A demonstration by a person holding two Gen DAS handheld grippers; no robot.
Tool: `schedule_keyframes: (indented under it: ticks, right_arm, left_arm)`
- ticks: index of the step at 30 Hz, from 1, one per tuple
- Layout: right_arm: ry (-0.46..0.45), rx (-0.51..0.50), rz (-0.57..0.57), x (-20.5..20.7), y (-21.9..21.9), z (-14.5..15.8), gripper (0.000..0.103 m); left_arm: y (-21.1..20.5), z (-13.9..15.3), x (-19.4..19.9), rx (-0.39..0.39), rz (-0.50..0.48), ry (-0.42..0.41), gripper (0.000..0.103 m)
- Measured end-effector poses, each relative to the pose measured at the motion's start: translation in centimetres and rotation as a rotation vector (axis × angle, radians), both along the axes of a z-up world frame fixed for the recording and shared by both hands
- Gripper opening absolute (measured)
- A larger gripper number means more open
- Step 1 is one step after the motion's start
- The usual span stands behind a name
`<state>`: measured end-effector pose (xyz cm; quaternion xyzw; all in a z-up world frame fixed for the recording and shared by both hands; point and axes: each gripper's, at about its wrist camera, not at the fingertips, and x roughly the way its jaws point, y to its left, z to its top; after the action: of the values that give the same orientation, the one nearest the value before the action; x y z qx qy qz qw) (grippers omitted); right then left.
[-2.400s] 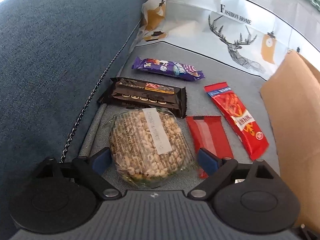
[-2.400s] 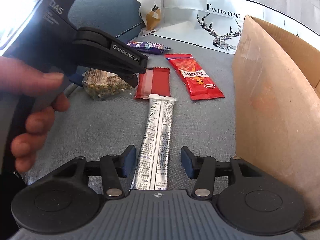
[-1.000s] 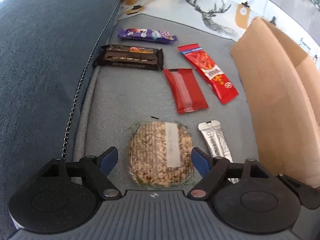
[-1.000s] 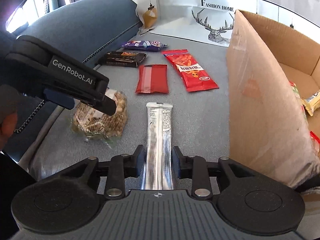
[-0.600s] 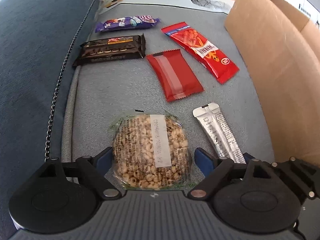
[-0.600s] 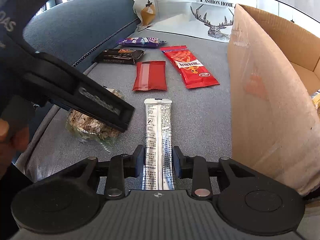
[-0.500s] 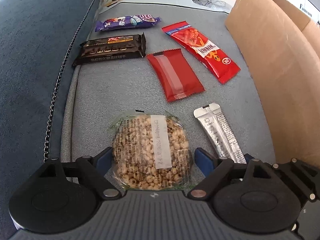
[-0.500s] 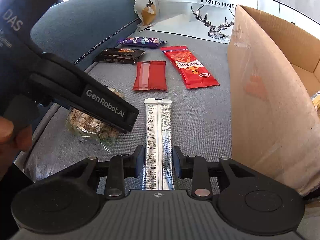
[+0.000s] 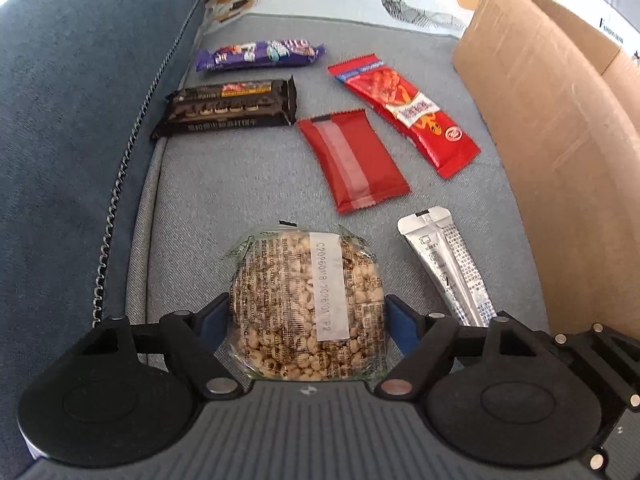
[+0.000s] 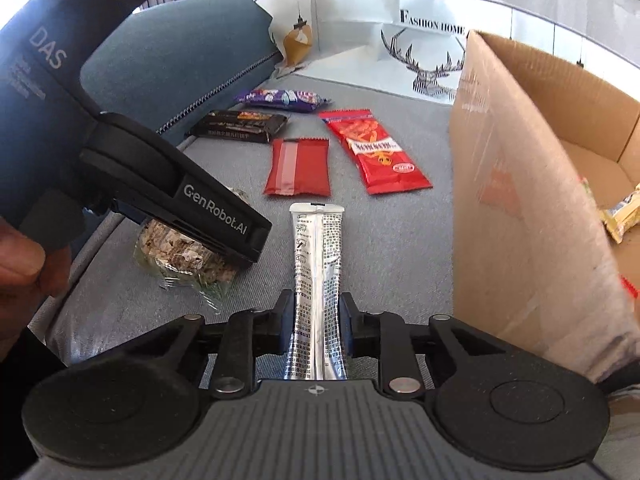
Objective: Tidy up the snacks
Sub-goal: 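Lift the silver stick pack and peanut cake bag in both tools toward the box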
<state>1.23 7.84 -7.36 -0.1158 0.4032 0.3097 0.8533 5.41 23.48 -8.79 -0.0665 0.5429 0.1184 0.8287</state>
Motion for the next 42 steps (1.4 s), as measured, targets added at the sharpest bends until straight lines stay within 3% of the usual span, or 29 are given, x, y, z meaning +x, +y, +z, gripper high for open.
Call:
schedule_keyframes:
  ticks: [6, 15, 19, 31, 35, 39, 42]
  right_arm:
    - [-0.047, 0.012, -0.002, -0.8, -0.5, 1.1, 0.024]
    - [-0.182, 0.094, 0.021, -3.4, -2.5, 5.2, 0.024]
    - [-0.228, 0.148, 0.016, -4.5, -4.7, 7.8, 0.024]
    - [-0.414, 0.274, -0.124, -3.1, -13.7, 16.0, 0.025]
    - [-0.453, 0.244, -0.151, -1.9, -16.2, 15.1, 0.024]
    - [-0.393, 0.247, -0.212, -0.5, -18.4, 11.7, 0.024]
    - [-0.417, 0.299, -0.228, 0.0, -19.1, 12.0, 0.024]
  left_arm:
    - [0.2, 1.5, -1.4, 0.004, 0.02, -0.085, 0.084]
    - [0.8, 5.2, -5.5, -0.003, 0.069, -0.354, 0.084]
    - [0.8, 6.2, -6.5, -0.014, 0.068, -0.425, 0.084]
    - [-0.6, 6.4, -6.0, 0.033, 0.008, -0.438, 0.084]
    - [-0.1, 5.9, -5.2, 0.011, 0.02, -0.418, 0.084]
    - [0.2, 5.7, -5.0, -0.004, 0.035, -0.409, 0.084]
    - [-0.1, 5.6, -4.8, 0.003, 0.037, -0.406, 0.084]
